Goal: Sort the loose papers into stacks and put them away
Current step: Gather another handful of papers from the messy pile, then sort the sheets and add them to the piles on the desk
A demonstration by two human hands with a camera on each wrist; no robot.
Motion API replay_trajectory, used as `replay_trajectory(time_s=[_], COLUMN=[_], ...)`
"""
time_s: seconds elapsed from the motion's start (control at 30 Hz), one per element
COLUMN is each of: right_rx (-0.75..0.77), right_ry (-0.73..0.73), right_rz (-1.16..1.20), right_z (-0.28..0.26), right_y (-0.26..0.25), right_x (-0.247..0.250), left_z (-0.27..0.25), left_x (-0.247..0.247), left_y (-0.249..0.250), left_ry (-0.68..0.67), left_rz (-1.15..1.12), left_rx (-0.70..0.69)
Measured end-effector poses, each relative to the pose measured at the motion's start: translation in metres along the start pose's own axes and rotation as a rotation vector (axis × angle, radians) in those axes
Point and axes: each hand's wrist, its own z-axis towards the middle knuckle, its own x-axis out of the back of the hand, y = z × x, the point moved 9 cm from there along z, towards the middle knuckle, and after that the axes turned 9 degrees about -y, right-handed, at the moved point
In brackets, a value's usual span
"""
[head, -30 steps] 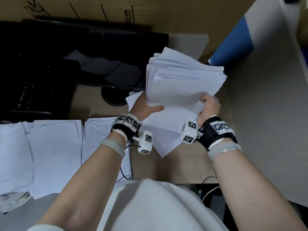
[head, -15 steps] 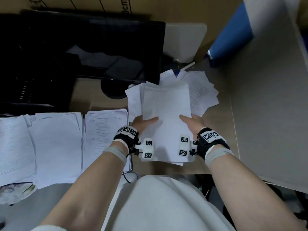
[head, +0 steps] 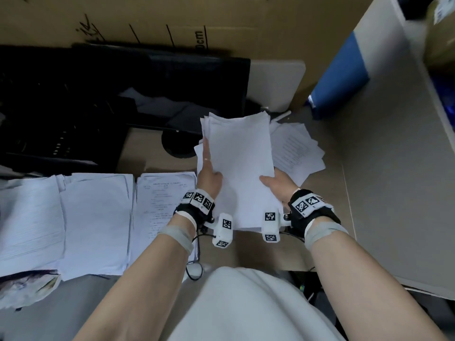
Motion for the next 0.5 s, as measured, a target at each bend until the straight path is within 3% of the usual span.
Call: replay_trajectory(time_s=[0.13, 0.27, 0.37, 0.5], right_rx=[0.118, 0.236, 0.262, 0.294], right_ry=[-0.014, -0.198, -0.447, -0.563], right_rz=[-0.071, -0.039, -0.020, -0.194], right_z=[-0.009, -0.027, -0.047, -0.054], right_y=[-0.036, -0.077, -0.094, -0.095], right_x=[-0.025, -0.088, -0.148, -0.208], left_z=[-0.035, -0.073, -0.097, -0.123], left_x=[0.013, 0.035, 0.054, 0.093], left_y=[0.014, -0.019, -0.034, -0.050], left_ry=[0.012, 0.095, 0.165, 0.191], left_rz=[0.080, -0.375, -0.539, -0.591], left_rx=[-0.075, 0.134, 0.102, 0.041])
